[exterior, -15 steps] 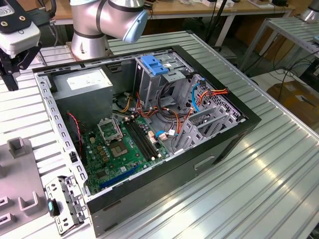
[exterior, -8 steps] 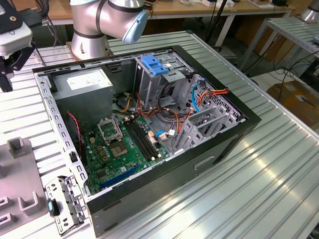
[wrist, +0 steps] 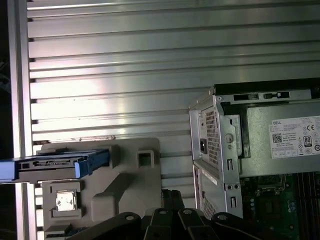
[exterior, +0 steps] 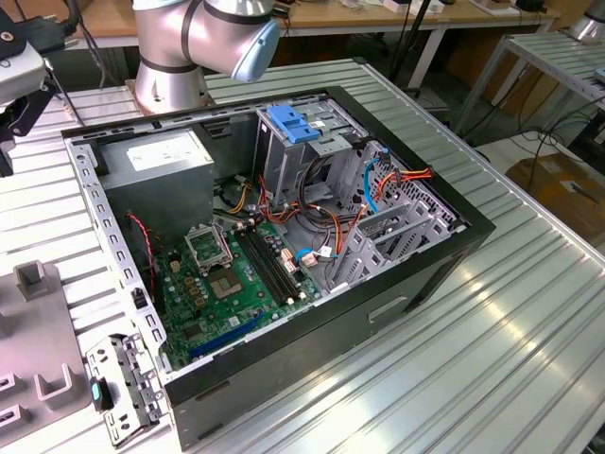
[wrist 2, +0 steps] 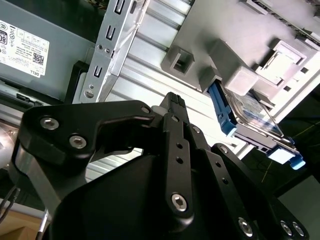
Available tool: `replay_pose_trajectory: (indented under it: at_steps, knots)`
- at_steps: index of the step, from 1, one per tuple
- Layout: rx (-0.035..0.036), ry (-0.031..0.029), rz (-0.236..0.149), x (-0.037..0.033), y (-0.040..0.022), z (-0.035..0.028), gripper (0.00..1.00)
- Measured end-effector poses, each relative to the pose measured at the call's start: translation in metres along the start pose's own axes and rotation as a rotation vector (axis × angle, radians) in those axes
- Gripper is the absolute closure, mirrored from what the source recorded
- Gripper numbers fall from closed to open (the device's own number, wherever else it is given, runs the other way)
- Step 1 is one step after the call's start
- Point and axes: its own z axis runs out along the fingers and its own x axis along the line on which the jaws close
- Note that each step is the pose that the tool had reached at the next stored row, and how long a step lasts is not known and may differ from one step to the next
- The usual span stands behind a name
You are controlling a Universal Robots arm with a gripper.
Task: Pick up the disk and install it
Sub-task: 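Reach for the disk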
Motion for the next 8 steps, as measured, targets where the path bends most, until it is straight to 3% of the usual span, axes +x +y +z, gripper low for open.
replay_pose_trajectory:
  at_steps: [8]
  knots:
    - [0.0,0.0001,0.0,0.0101,-0.0007,-0.0002,0.89]
